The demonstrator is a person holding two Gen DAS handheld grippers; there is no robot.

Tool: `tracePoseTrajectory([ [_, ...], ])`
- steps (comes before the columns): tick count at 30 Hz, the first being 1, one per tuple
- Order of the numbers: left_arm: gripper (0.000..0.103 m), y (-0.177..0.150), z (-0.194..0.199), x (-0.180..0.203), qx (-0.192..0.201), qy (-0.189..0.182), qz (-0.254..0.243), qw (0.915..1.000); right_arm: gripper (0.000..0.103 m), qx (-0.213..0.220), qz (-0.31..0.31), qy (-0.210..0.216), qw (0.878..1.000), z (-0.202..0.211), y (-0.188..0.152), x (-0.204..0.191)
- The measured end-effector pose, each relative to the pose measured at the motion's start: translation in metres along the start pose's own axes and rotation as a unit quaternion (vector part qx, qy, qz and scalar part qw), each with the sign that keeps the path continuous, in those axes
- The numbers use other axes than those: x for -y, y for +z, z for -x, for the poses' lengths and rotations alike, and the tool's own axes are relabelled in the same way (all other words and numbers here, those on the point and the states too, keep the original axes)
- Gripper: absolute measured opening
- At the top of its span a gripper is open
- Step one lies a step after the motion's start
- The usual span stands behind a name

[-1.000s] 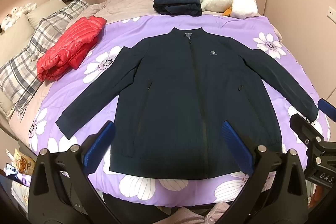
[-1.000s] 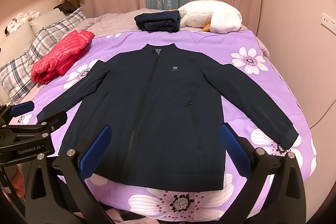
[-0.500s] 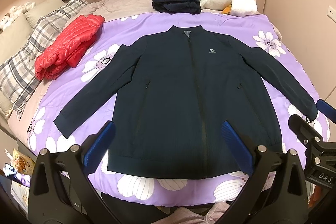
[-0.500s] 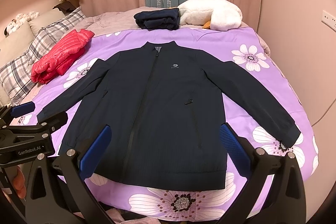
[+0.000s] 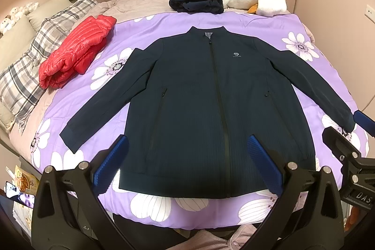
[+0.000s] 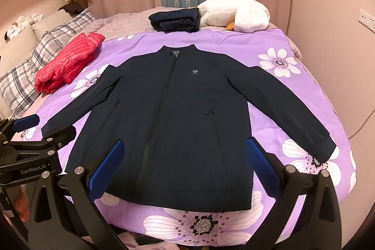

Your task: Fold large clothes

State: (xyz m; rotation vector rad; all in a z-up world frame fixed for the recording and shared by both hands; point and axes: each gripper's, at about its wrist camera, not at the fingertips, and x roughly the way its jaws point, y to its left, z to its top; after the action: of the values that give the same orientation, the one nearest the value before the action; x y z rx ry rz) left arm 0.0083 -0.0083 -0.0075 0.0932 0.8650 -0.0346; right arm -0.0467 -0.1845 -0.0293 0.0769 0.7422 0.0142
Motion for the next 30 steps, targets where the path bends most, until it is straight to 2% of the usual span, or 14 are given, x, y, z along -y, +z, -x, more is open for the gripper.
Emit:
tracePoseTrajectory([
  [30, 0.101, -0.0038, 0.0008, 0.0076, -0.001, -0.001, -0.006, 1.0000, 0.102, -0.003, -0.007, 0.005, 1.000, 0.0021, 0.0007, 0.0048],
])
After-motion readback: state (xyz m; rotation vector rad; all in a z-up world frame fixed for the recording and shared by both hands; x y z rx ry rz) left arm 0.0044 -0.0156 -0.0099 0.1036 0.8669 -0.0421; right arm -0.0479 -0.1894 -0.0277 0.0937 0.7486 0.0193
